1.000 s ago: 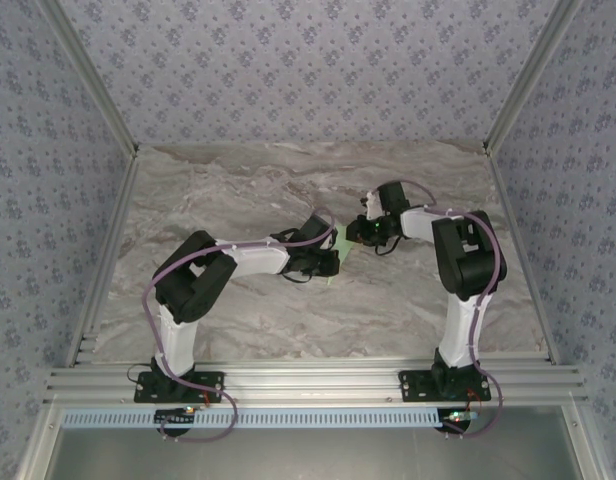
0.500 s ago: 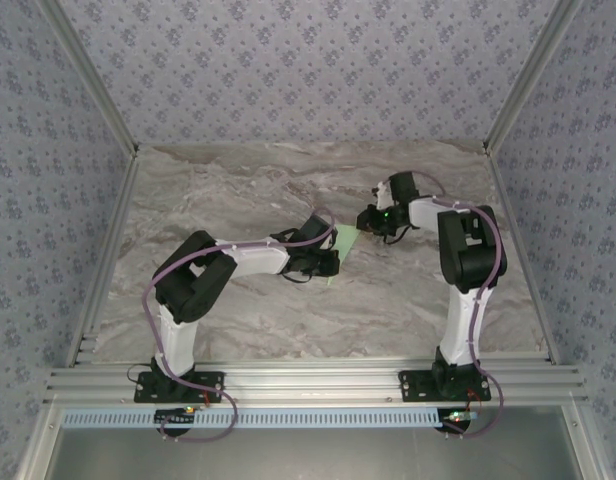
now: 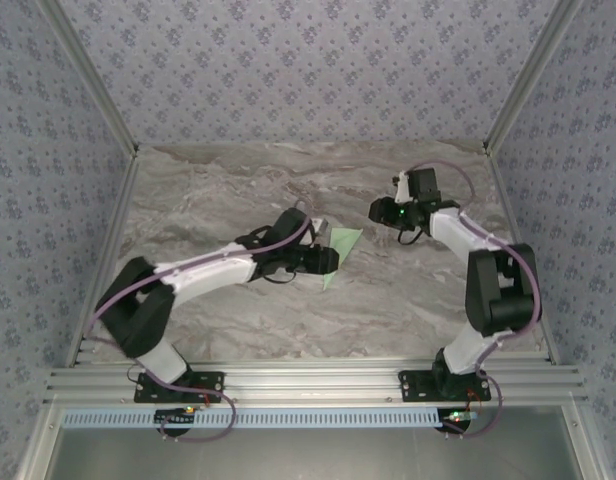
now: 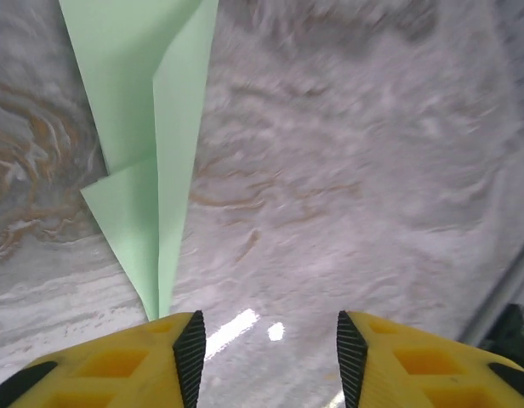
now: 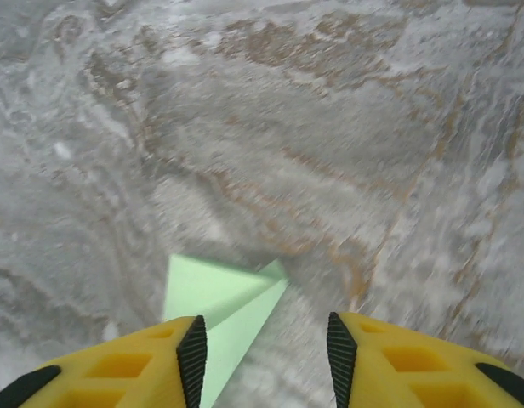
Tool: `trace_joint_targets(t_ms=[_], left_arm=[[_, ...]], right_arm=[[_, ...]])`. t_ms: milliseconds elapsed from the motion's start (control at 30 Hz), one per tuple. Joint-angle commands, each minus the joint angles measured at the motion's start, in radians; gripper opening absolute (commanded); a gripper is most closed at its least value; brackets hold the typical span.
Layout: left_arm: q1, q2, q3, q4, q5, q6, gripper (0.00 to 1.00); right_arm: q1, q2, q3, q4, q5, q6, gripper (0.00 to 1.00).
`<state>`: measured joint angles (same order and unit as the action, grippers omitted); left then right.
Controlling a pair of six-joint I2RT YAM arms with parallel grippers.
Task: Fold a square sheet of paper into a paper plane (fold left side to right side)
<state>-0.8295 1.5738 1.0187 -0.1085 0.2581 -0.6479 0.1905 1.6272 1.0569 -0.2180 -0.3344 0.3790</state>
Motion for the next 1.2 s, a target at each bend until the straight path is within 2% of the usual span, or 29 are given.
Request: trace_joint_targets(t_ms=[0, 133, 267, 500, 567, 667, 900, 1033, 1167], left_arm=[[0.033, -0.101, -0.096, -0.014, -0.084, -0.027, 0.50], [0.059, -0.227, -0.232, 0.001, -0.169, -0.068, 0.56], [0.068, -0.307, -0.297, -0.010, -0.201, -0.076, 0.57], [0.069, -0.367, -0.330, -0.042, -0.230, -0.068, 0.59], [0.068, -0.374, -0.335, -0.045, -0.236, -0.065, 0.59], [0.068, -0.377, -0.334, -0.056, -0.246, -0.062, 0.59], [0.069, -0.376, -0.326, -0.066, -0.253, -0.059, 0.60], [0.068, -0.377, -0.316, -0.068, -0.246, -0.062, 0.60], [0.068, -0.382, -0.306, -0.077, -0.242, -0.062, 0.60]], right_arm=[[0.109, -0.070, -0.075, -0.071, 0.130, 0.083, 0.54], [0.257, -0.076, -0.078, -0.105, 0.255, 0.147, 0.69], [0.358, 0.008, -0.023, -0.131, 0.353, 0.208, 0.70], [0.442, 0.171, 0.098, -0.213, 0.478, 0.289, 0.68], [0.448, 0.178, 0.095, -0.222, 0.492, 0.302, 0.64], [0.448, 0.163, 0.081, -0.230, 0.491, 0.301, 0.51], [0.442, 0.080, 0.030, -0.220, 0.458, 0.259, 0.11], [0.440, 0.003, -0.006, -0.172, 0.390, 0.195, 0.00], [0.434, -0.075, -0.045, -0.157, 0.282, 0.100, 0.00]])
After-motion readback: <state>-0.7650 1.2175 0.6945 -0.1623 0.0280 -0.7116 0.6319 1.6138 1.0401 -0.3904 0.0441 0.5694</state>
